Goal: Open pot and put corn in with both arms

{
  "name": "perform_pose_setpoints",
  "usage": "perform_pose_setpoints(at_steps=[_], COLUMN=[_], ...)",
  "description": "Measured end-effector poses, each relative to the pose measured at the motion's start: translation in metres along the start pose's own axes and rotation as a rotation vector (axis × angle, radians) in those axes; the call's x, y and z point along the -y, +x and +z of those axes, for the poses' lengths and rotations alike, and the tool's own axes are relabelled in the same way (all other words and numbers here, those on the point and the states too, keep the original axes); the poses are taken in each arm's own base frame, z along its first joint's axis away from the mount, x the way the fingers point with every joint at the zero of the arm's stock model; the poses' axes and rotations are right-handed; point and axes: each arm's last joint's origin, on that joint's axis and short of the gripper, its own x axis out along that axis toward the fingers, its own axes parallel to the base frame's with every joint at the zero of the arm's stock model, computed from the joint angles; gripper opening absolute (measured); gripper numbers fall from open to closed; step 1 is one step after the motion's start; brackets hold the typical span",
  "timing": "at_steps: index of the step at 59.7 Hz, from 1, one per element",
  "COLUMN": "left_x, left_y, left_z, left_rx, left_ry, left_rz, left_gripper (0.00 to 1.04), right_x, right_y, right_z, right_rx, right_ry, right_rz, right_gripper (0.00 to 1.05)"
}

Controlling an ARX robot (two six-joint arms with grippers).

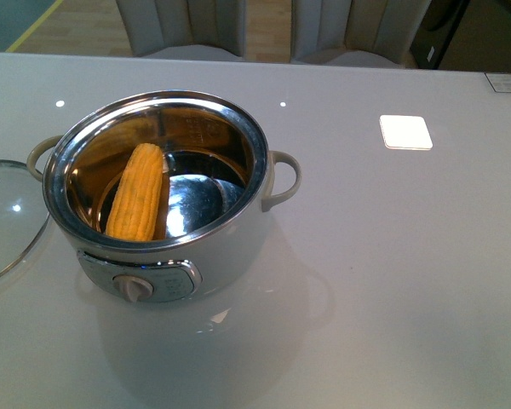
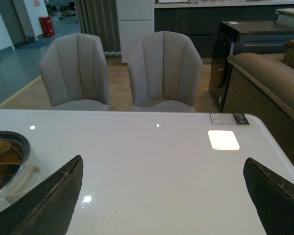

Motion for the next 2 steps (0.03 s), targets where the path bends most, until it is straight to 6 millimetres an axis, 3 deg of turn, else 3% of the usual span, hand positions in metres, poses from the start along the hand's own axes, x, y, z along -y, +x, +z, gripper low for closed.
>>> perform_pose_setpoints(at_steps=[2], left_x=[0.0000], left_y=[0.0000], left_z=[0.0000], left_rx=[0.000], left_ry=[0.000], left_rz=[0.000], left_gripper=[0.98], right_x=[0.0000], right_y=[0.0000], right_z=[0.0000], right_rx=[0.000], right_ry=[0.000], right_rz=[0.000], right_gripper=[0.96])
